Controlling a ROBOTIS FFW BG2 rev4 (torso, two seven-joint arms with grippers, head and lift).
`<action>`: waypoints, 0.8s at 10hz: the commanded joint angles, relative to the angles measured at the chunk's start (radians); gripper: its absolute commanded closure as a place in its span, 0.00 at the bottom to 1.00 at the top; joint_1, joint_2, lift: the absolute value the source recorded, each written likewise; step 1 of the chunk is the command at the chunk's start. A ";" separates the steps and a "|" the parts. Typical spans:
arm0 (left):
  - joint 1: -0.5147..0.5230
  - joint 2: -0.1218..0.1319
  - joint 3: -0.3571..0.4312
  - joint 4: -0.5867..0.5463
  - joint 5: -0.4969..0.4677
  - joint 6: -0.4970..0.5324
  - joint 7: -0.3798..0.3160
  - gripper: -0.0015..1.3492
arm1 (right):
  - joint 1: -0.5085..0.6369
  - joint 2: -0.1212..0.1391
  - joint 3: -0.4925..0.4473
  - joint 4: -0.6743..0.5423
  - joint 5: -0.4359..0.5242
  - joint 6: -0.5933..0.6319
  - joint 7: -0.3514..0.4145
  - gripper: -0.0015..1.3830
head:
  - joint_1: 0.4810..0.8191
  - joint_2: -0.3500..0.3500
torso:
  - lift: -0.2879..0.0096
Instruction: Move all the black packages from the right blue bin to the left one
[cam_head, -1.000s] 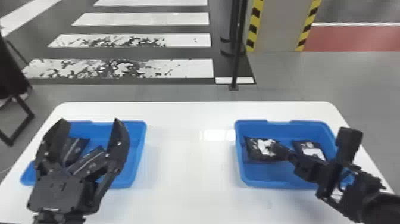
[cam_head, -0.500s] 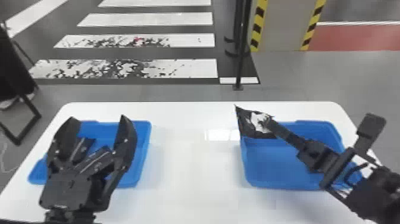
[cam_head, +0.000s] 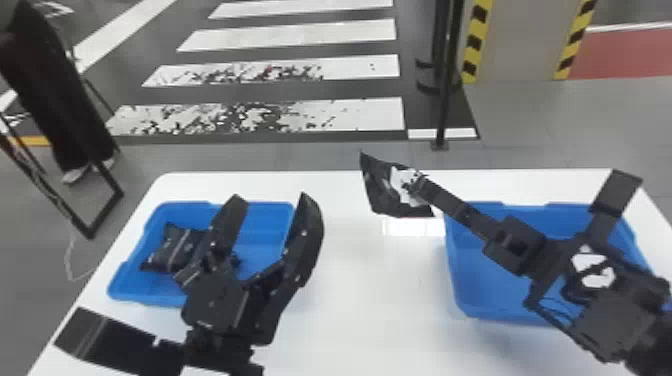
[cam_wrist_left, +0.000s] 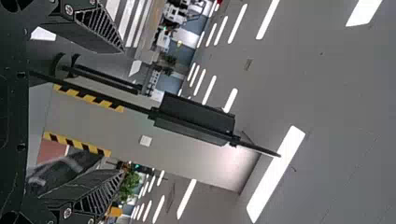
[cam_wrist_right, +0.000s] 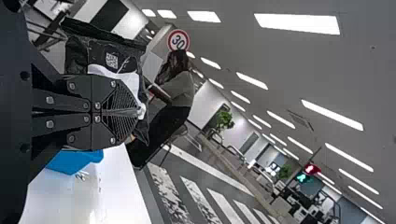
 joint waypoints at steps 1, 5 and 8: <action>-0.012 0.013 -0.030 0.000 0.009 0.027 -0.004 0.09 | -0.021 -0.005 0.061 0.020 -0.034 -0.014 0.001 0.87 | 0.63 0.72 | 0.52; -0.024 0.022 -0.042 0.000 -0.009 0.101 -0.019 0.09 | -0.041 -0.014 0.141 0.027 -0.076 -0.024 0.003 0.87 | 0.63 0.75 | 0.52; -0.022 0.014 -0.024 0.005 -0.047 0.108 -0.019 0.10 | -0.044 -0.021 0.175 0.027 -0.106 -0.024 0.004 0.87 | 0.63 0.78 | 0.52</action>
